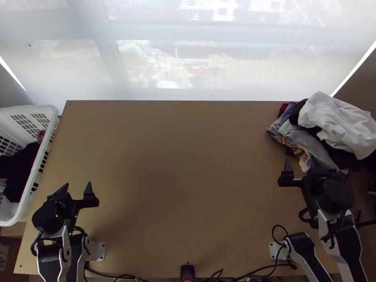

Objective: Fold the t-shirt

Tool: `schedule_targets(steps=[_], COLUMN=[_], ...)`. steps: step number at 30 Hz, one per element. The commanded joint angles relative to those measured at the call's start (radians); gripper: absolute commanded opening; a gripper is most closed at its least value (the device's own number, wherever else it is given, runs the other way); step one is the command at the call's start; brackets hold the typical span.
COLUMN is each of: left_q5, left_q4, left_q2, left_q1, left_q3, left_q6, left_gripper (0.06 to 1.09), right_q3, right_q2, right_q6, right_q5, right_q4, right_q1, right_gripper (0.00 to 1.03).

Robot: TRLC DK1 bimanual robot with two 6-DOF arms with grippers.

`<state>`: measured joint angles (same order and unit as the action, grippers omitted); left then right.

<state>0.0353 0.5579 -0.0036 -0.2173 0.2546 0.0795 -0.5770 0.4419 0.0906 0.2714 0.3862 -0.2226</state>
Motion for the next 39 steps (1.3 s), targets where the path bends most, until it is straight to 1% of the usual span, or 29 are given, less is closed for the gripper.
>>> schedule_targets(steps=[1,3,4,7,8,10,12,14,15,21,24,26,30,34,39], left_q5=[-0.071,-0.083,-0.087,-0.092,-0.094,-0.094,-0.094,-0.095,-0.097,-0.098,-0.097,-0.092,-0.066,-0.072,-0.074], left_q4=[-0.001,-0.003,-0.007,-0.036,-0.050,-0.042,0.046,0.123,0.137,0.125,0.148,0.149,0.163,0.155,0.123], left_q2=[0.001,0.002,0.002,0.047,0.106,0.318,0.600,0.812,0.886,1.185,1.301,1.373,1.542,1.740,1.995], left_q1=[0.058,0.059,0.059,0.058,0.061,0.059,0.059,0.047,0.027,-0.148,-0.248,-0.330,-0.436,-0.534,-0.620], left_q3=[0.002,0.002,0.011,0.077,0.106,0.212,0.368,0.520,0.577,0.842,0.930,0.980,1.163,1.345,1.497], left_q6=[-0.003,-0.021,-0.015,-0.023,-0.037,-0.089,-0.133,-0.165,-0.173,-0.185,-0.185,-0.205,-0.156,-0.155,-0.145], left_gripper=[1.03,1.03,1.03,1.03,1.03,1.03,1.03,1.03,1.03,1.04,1.04,1.03,1.03,1.03,1.04], right_q3=[-0.356,-0.423,-0.446,-0.452,-0.455,-0.460,-0.462,-0.458,-0.454,-0.439,-0.431,-0.425,-0.420,-0.425,-0.423], right_q2=[0.348,0.435,0.471,0.491,0.491,0.497,0.497,0.497,0.497,0.489,0.482,0.474,0.466,0.462,0.451], right_q6=[-0.081,-0.097,-0.104,-0.126,-0.127,-0.123,-0.115,-0.111,-0.109,-0.103,-0.095,-0.092,-0.092,-0.078,-0.061], right_q5=[0.045,0.045,0.045,0.031,0.026,0.026,0.026,0.028,0.026,0.026,0.028,0.028,0.028,0.029,0.029], right_q4=[0.261,0.341,0.370,0.373,0.373,0.375,0.378,0.379,0.379,0.384,0.390,0.393,0.413,0.430,0.462], right_q1=[-0.066,-0.112,-0.115,-0.093,-0.087,-0.080,-0.075,-0.072,-0.070,-0.052,-0.046,-0.043,-0.043,-0.043,-0.043], right_gripper=[0.98,0.98,0.98,0.98,0.98,0.98,0.98,0.98,0.98,0.98,0.98,0.98,0.98,0.98,0.98])
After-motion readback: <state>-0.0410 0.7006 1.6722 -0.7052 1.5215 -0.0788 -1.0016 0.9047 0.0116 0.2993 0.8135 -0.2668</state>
